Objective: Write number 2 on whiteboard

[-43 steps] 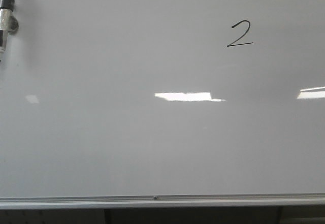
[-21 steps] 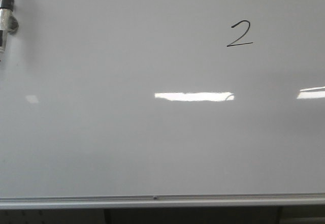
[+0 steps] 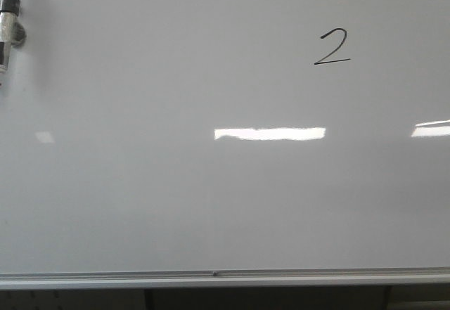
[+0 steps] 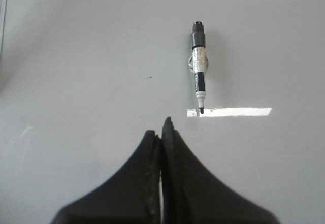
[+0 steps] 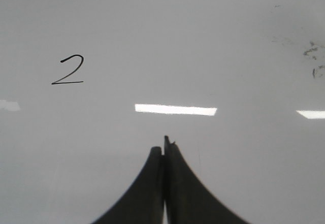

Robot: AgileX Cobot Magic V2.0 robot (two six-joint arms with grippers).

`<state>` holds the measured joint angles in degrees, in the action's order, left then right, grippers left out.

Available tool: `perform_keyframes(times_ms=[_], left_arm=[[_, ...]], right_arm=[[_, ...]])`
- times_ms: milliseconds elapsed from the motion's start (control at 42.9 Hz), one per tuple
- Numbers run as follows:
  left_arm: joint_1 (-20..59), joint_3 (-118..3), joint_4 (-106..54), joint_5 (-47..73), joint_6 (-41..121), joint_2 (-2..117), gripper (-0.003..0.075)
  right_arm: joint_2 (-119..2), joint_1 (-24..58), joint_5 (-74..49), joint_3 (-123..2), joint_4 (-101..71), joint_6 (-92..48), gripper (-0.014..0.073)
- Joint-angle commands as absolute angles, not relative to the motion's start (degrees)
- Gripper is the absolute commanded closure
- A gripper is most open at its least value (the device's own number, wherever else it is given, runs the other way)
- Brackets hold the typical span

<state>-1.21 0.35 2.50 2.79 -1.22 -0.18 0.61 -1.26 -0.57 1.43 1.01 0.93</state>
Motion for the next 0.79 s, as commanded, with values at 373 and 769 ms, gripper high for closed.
perform_keyframes(times_ms=[373, 769], left_arm=[[-0.83, 2.27, 2.47, -1.71, -1.39, -1.70, 0.0741], [-0.83, 2.27, 2.47, -1.71, -1.39, -1.70, 0.0741]], right_arm=[[1.69, -1.37, 6.75, 1.32, 0.91, 0.80, 0.0661], [1.69, -1.37, 7.52, 1.32, -0.70, 0.80, 0.0661]])
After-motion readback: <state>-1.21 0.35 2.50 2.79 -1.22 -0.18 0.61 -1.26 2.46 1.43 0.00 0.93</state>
